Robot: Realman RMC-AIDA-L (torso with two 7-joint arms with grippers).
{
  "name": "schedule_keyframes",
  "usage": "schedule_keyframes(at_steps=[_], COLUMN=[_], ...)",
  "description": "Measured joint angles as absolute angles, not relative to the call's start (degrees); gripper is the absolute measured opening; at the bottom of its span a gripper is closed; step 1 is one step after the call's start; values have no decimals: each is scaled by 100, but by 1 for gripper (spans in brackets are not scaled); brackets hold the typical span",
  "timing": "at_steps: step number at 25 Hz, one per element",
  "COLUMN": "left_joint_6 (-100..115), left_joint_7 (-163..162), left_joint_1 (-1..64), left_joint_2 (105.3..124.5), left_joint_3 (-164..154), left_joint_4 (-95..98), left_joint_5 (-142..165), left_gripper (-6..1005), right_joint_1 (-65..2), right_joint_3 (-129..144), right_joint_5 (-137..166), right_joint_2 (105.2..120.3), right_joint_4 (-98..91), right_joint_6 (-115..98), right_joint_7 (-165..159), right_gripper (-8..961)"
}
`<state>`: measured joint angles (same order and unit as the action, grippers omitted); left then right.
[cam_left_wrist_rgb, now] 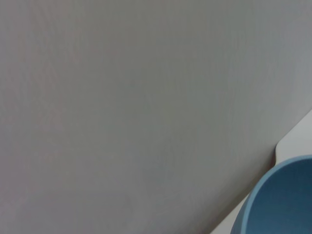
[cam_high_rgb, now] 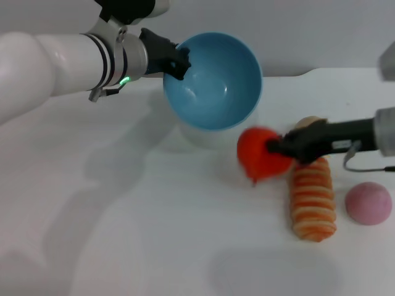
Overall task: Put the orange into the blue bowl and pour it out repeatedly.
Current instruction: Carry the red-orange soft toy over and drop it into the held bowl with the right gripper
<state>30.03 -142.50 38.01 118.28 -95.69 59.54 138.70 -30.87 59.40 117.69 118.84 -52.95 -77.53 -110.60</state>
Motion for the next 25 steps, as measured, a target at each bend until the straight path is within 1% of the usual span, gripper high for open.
schedule_keyframes(at_steps=[5,9,12,18,25], left_joint_6=[3036,3286,3651,4569,5151], left_joint_7=[-14299,-14342,-14343,-14412,-14693], left_joint_1=[3871,4068,4245,4503,4527], left_joint_2=[11831,11831,11840,11859,11863], left_joint_3=[-9559,-9555,-9553,-9606,-9802], left_joint_4=[5867,5719,5643,5902,6502], left_joint_5=[14035,14080,14126,14116,14071], left_gripper=[-2,-2,-1,-1,-1], right_joint_1=[-2732,-2711,-2724,-2777,-2971], right_joint_3=[5525,5000,4712,4701,4717], right_joint_5=[11585,11267,11128,11121,11157], right_joint_2=[11905,11896,11887,11879,11847], right_joint_4=[-6820,-7506,-7737,-7440,-6432], right_joint_6=[-8805,-9627,-9797,-9664,-9367], right_joint_7=[-11067,-11084,-11085,-11031,-10804], right_gripper=[27,29,31,34,38])
